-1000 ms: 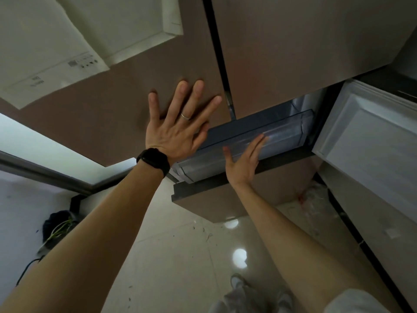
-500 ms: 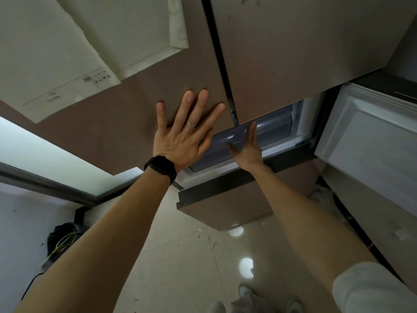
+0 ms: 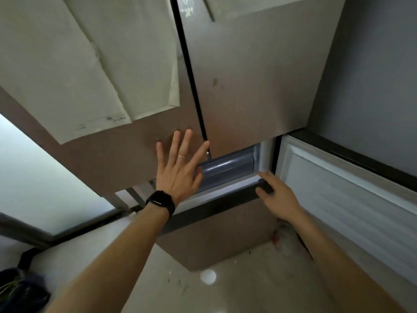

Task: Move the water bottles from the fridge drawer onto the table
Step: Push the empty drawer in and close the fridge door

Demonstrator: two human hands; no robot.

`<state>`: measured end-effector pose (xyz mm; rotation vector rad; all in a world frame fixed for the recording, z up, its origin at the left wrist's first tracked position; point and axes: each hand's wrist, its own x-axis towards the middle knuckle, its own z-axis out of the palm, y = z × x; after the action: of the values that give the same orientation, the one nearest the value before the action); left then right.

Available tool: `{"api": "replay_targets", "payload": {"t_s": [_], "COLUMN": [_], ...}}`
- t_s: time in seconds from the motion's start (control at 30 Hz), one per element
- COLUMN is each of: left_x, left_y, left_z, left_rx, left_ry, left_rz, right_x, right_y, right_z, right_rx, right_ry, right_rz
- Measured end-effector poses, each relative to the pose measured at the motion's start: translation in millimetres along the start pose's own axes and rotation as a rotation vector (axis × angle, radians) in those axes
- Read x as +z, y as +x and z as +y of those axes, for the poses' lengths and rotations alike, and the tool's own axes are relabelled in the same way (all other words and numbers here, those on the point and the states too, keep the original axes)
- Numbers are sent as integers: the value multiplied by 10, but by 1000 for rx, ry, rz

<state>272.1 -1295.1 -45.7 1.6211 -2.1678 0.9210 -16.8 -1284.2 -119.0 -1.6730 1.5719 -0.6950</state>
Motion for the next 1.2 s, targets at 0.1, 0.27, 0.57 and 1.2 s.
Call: {"api": "replay_targets", "payload": {"t_s": [0.1,0.27,0.57,1.2], "left_x": [-111,-249,-278,-360], "left_y": [136,523,876,389], "left_z": [256,599,704,373], "left_rx": [-10,11,-35,-39], "left_ry": [-40,-127,-135,-239], "left_rz": [9,-6,-105,-217], "right_x": [-548,-1365,-2212,-1223], "right_y": [-298,-519,-789,-1470], "right_z": [-12,53,499,163], "right_rx": [-21,-40,260,463], "right_ry": [-92,-250,-508,-721], "right_rz": [130,354,364,200]}}
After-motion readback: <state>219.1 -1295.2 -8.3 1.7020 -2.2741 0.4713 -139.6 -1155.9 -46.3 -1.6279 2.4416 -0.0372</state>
